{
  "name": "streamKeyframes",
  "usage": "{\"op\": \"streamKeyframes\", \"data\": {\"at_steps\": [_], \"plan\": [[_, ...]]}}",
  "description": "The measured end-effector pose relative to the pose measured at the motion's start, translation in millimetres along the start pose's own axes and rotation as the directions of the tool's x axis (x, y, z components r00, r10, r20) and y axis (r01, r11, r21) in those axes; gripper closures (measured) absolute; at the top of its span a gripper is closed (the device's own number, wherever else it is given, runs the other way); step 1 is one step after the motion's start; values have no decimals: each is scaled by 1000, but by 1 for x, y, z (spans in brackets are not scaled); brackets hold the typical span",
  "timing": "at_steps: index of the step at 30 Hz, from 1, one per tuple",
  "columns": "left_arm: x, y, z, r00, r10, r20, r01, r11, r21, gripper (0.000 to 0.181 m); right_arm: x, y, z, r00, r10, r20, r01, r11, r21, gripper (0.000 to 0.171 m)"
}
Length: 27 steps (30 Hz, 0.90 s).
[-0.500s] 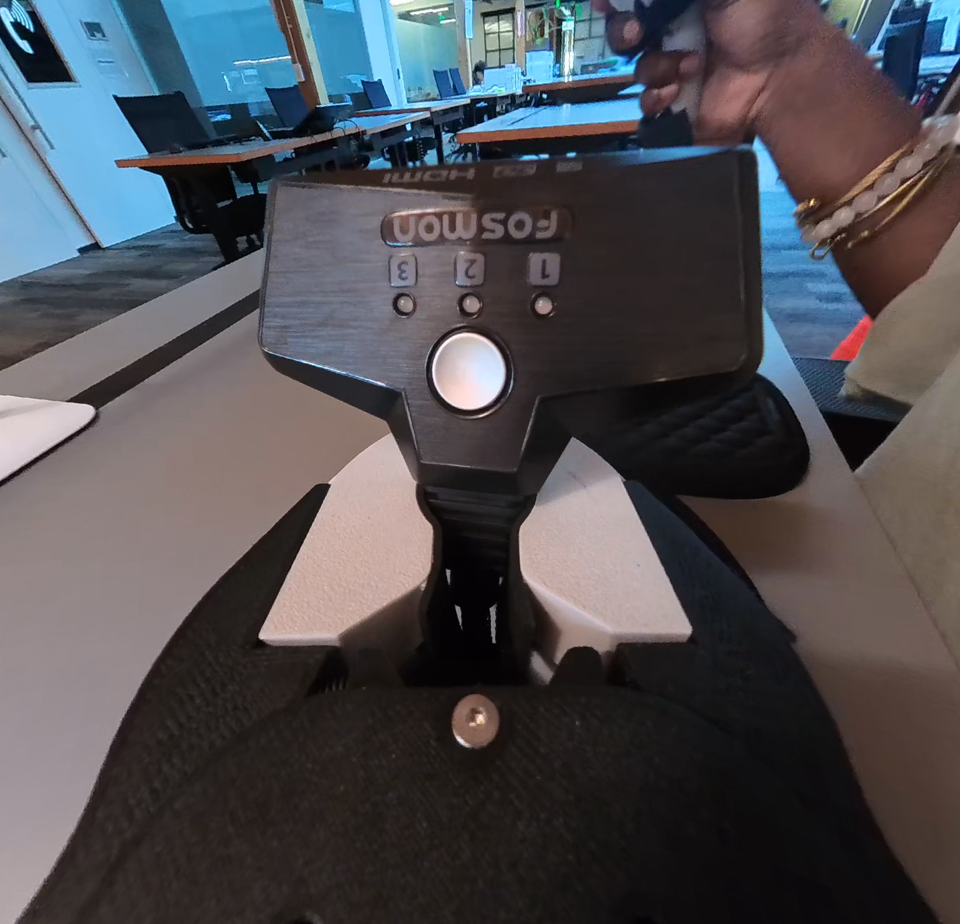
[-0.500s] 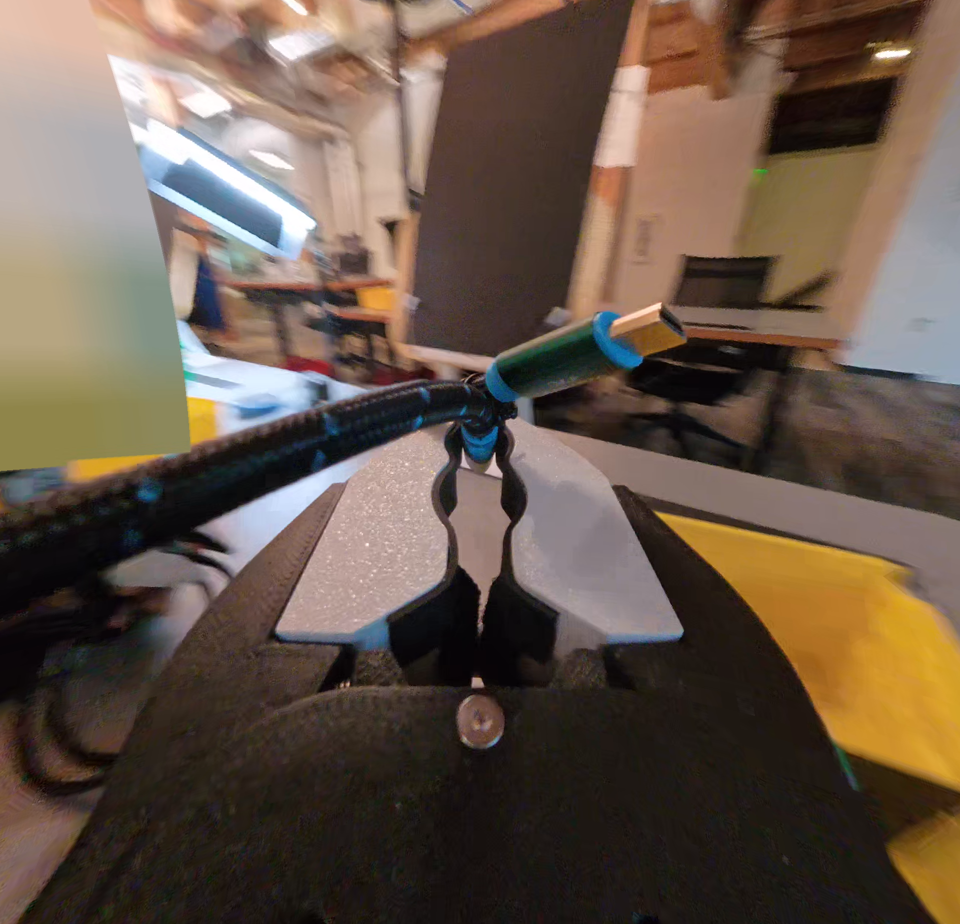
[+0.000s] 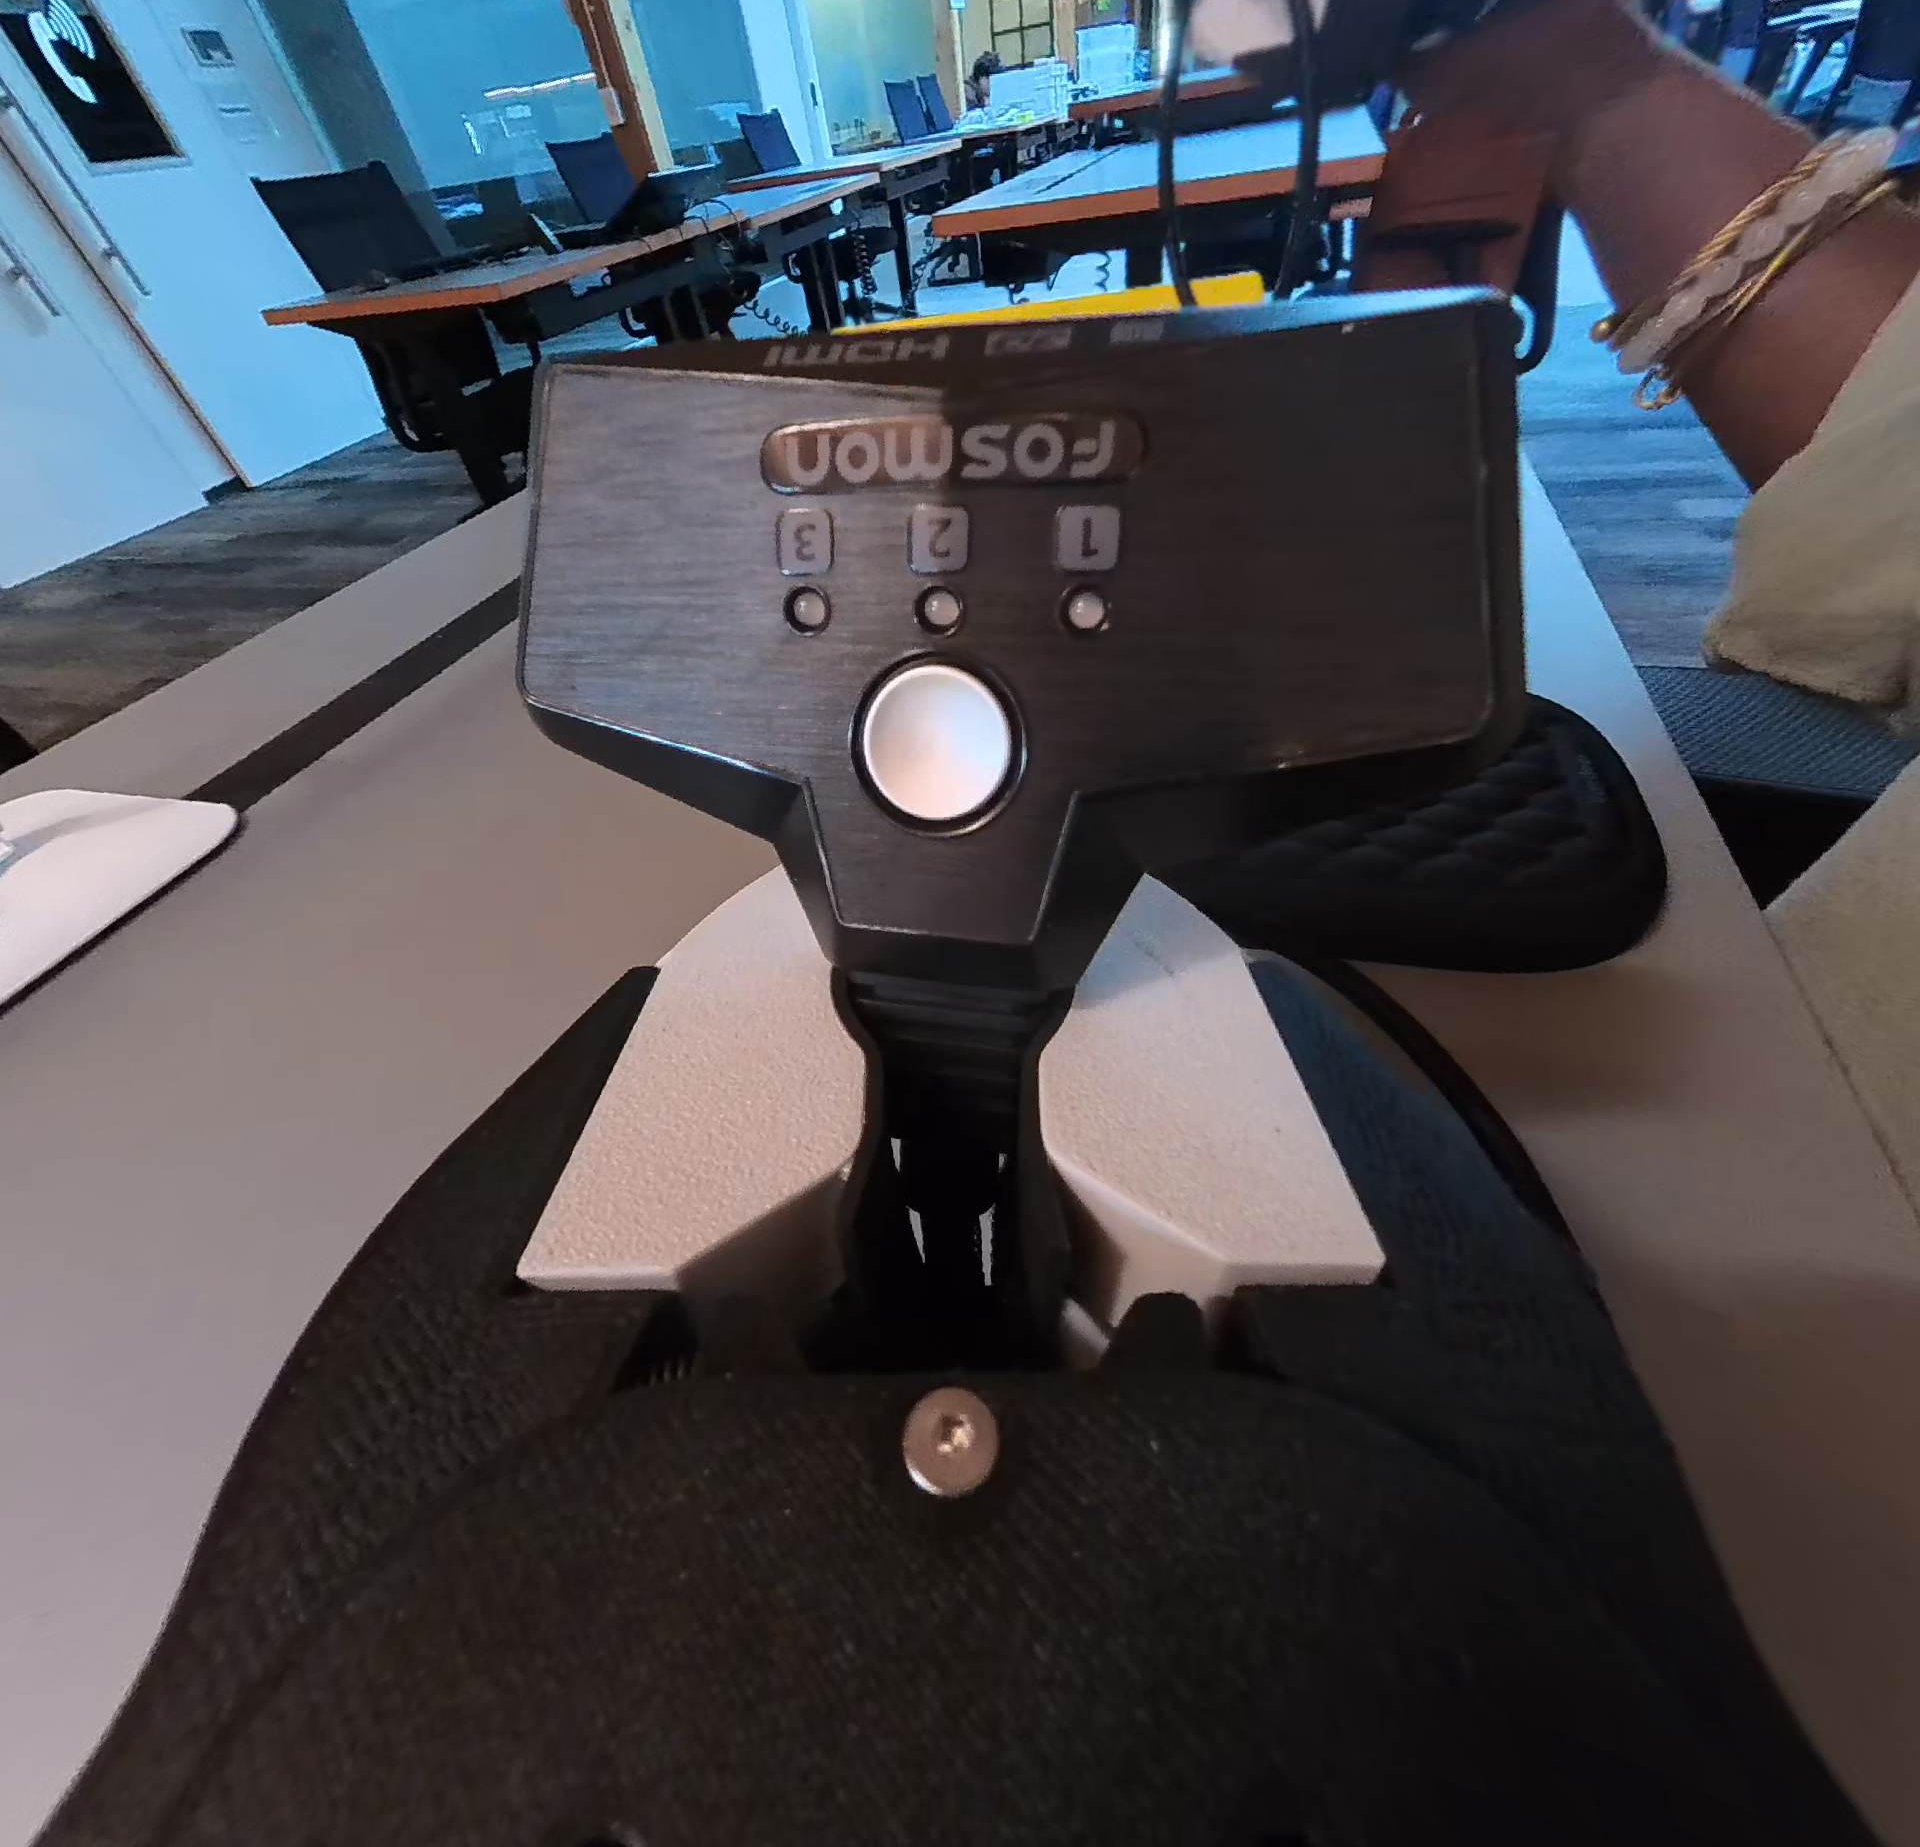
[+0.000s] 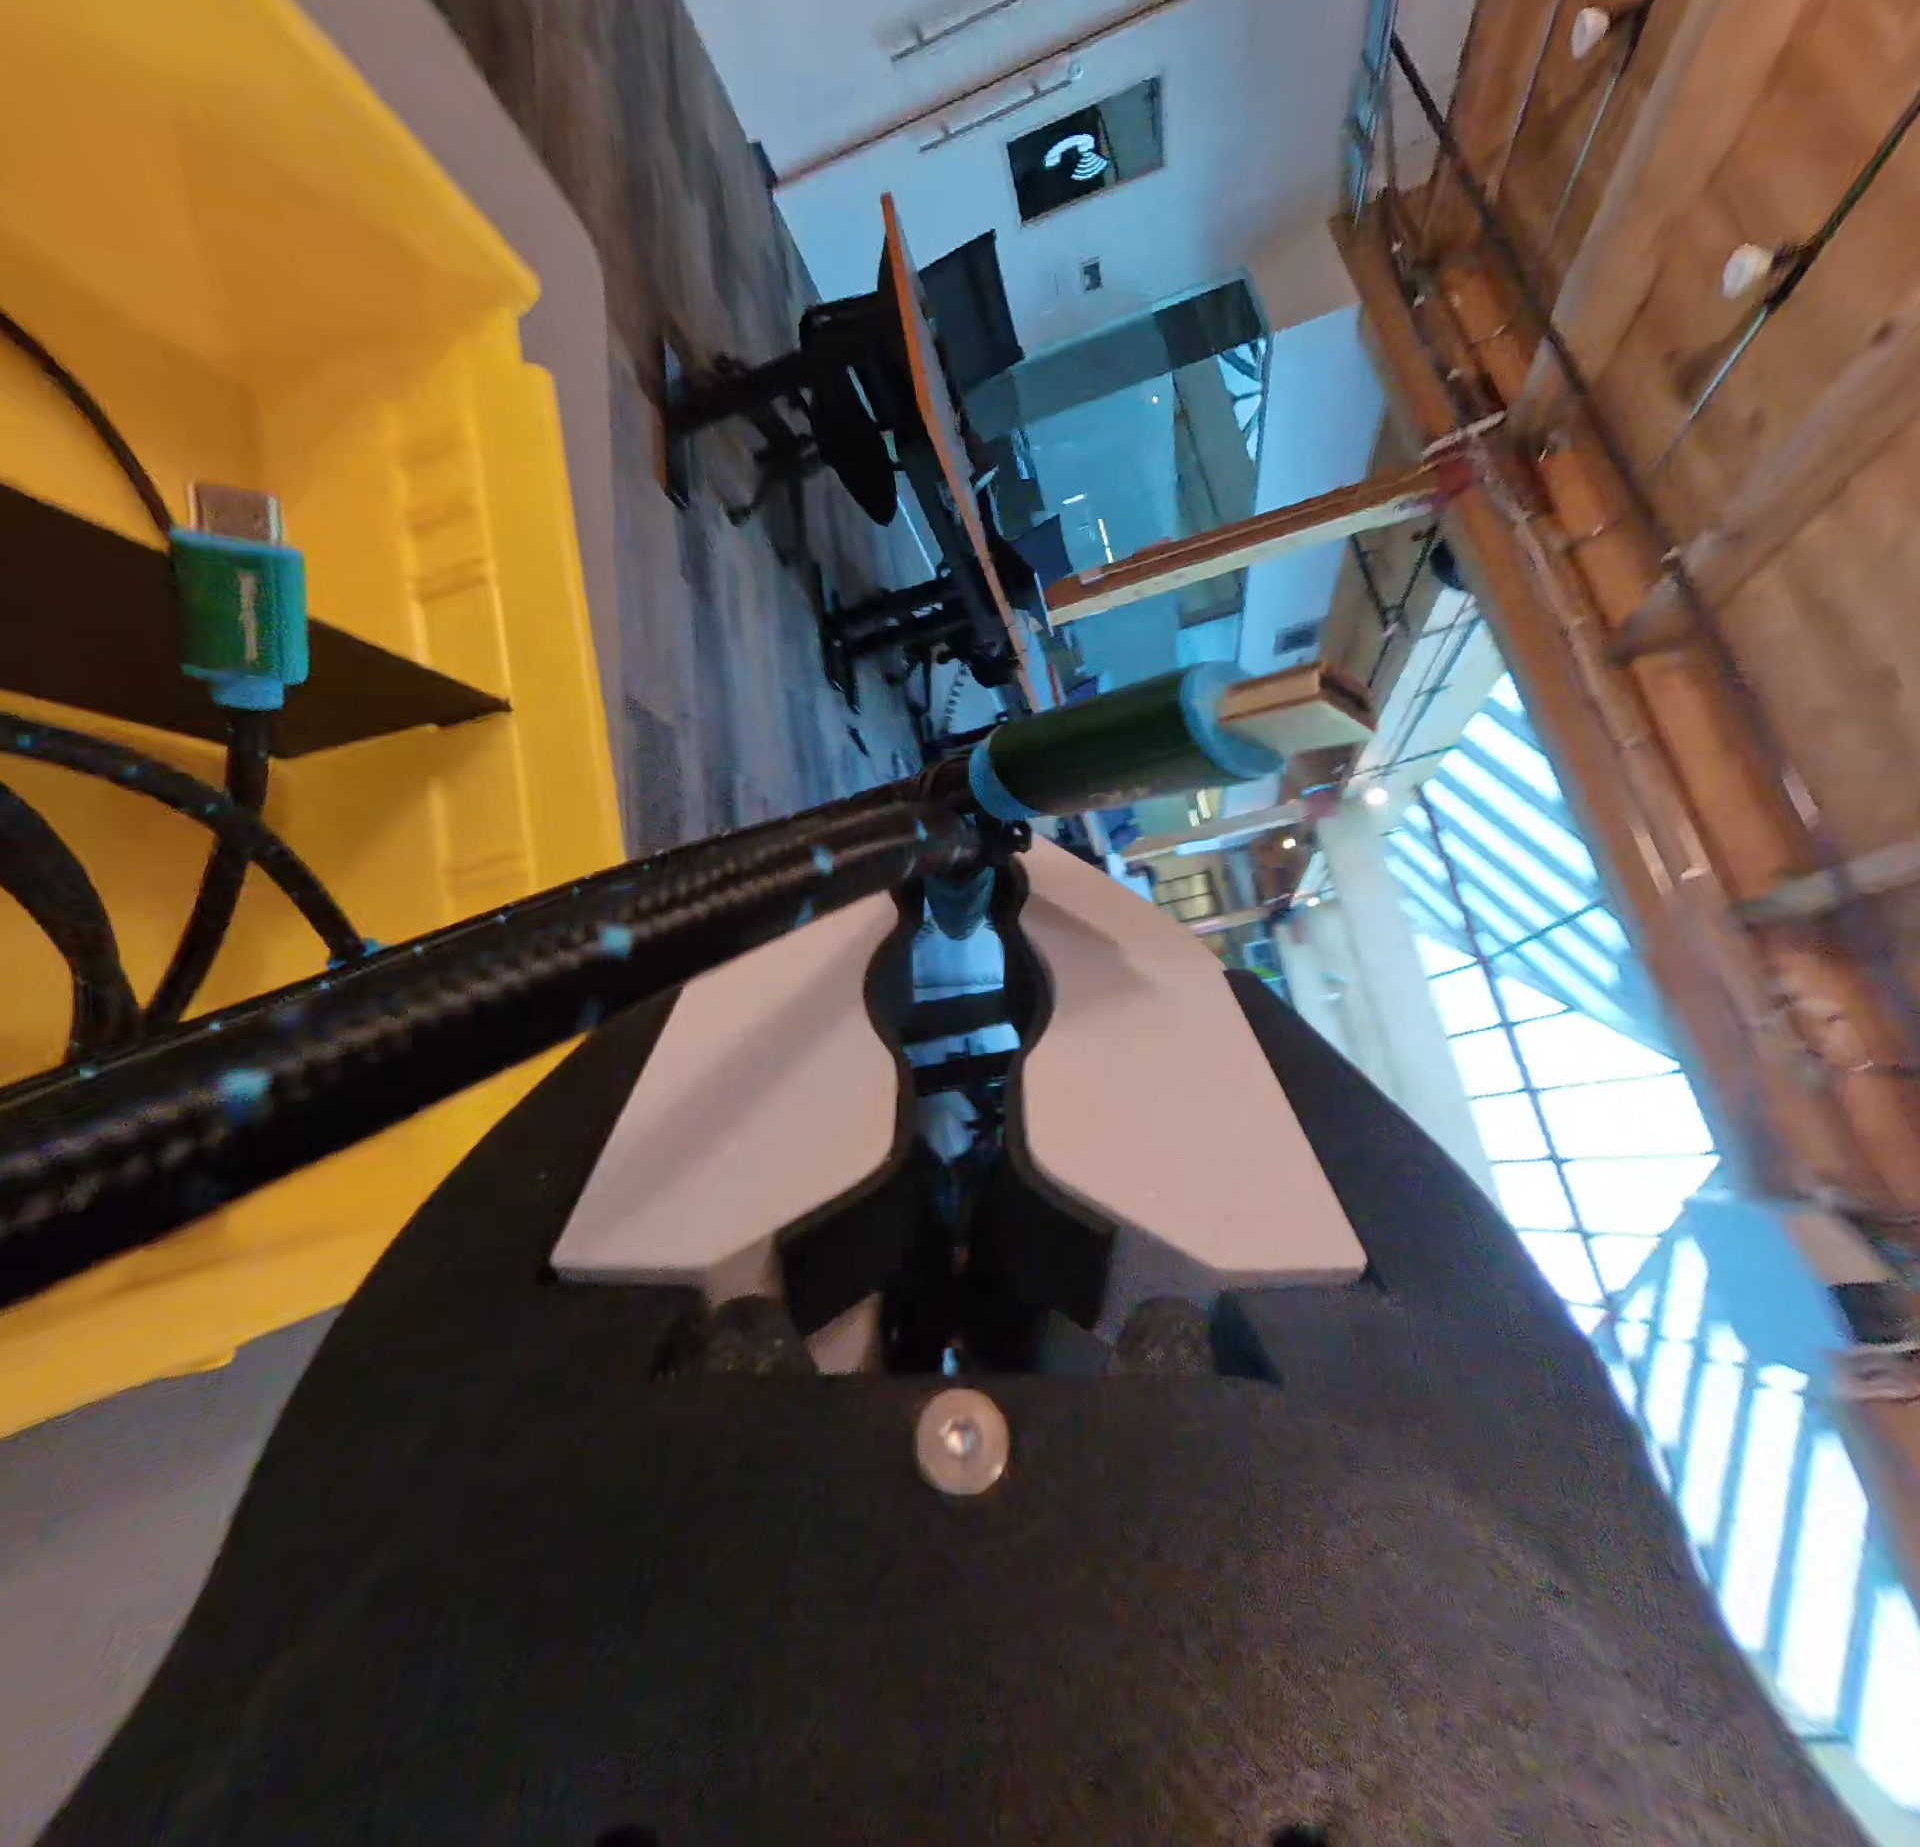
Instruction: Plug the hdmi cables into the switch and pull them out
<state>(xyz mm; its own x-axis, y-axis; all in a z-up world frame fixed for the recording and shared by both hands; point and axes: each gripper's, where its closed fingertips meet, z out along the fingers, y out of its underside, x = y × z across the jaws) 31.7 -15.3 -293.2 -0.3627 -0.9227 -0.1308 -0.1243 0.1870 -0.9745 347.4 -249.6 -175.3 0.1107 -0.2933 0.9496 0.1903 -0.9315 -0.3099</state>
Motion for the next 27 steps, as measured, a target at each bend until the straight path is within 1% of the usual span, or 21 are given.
{"op": "streamKeyframes", "data": {"at_steps": [3,5,6,9,14,17,19,21,22,24,25,26,27], "plan": [[0,0,0,1000,2,3,-2,1000,-2,158,-27,-3,10,987,-155,36,155,988,-1,159],[-1,0,0,1000,0,5,0,1000,-2,157,-48,-1,14,961,-256,100,257,966,-2,159],[-1,0,0,1000,-1,5,1,1000,-2,157,-56,1,15,954,-272,127,275,961,-6,158],[-2,0,0,1000,1,10,-1,1000,-4,157,-79,3,16,938,-249,242,256,967,2,154],[-2,0,0,1000,10,16,-10,1000,-10,157,-89,9,17,926,-156,345,182,982,-45,150],[-2,0,-1,1000,14,19,-14,1000,-12,158,-92,5,15,918,-85,387,107,994,-37,150],[-2,0,-1,1000,15,22,-15,1000,-12,158,-93,6,13,908,-9,419,37,998,-59,147],[-3,0,-1,1000,14,27,-14,1000,-12,158,-93,-4,8,884,99,457,-86,995,-49,145],[-4,0,-1,999,14,33,-14,1000,-12,158,-92,-18,2,856,162,491,-178,984,-14,145],[-6,-1,-1,999,15,49,-15,1000,-9,158,-89,-56,-19,768,249,590,-377,920,103,145],[-8,-1,-2,998,17,61,-16,1000,-7,158,-87,-76,-32,719,254,647,-457,874,166,144],[-10,-2,-2,997,17,74,-17,1000,-3,158,-85,-96,-49,666,231,709,-525,821,225,142],[-12,-2,-3,996,19,91,-19,1000,2,158,-83,-117,-68,609,184,771,-590,755,286,135]]}}
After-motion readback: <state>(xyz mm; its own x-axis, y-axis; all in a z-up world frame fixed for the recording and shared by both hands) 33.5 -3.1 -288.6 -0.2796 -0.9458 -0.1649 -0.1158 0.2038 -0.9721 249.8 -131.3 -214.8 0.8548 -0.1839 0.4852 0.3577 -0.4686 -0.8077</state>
